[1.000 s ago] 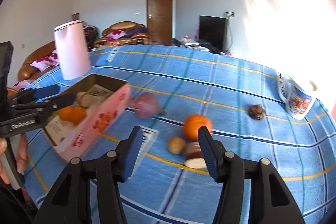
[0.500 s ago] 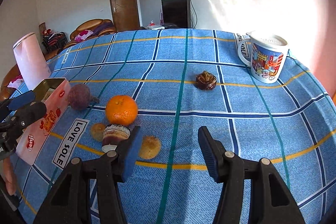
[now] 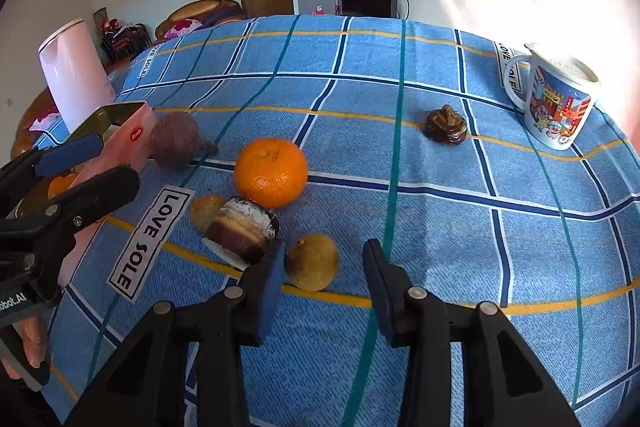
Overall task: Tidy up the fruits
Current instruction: 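Grasp the small yellow-green fruit with the right tool while the left tool approaches the cake slice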
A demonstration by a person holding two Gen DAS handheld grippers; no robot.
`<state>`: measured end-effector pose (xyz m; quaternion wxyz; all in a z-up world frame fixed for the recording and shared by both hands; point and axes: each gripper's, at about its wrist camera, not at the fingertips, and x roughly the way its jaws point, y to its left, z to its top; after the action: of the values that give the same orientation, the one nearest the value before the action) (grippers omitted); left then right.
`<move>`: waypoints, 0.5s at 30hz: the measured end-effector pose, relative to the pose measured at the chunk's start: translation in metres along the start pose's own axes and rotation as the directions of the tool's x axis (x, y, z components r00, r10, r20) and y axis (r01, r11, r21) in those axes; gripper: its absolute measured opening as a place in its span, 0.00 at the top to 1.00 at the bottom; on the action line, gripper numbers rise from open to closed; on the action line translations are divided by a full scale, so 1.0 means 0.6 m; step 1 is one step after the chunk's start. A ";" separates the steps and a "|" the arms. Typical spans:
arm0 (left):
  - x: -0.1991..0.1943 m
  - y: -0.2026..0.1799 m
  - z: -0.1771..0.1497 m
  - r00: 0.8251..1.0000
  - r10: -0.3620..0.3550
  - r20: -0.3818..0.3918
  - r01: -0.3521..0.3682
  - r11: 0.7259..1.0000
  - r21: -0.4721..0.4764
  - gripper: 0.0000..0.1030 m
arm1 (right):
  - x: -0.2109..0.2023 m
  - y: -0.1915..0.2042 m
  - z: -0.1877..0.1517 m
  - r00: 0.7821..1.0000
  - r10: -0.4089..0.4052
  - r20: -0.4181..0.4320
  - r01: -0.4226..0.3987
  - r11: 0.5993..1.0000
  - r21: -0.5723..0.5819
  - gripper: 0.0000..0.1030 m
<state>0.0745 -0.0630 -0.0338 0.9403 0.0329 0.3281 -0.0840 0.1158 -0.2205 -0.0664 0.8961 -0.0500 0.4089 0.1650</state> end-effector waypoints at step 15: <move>0.053 -0.092 0.002 0.991 -0.107 -0.076 0.115 0.988 0.102 0.29 | -0.037 -0.056 -0.006 0.989 -0.122 0.083 0.116 0.991 0.074 0.73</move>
<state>0.0898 -0.1221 -0.0530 0.9190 0.0672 0.3573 -0.1523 0.1108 -0.2589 -0.0538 0.9227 -0.0360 0.3709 0.0992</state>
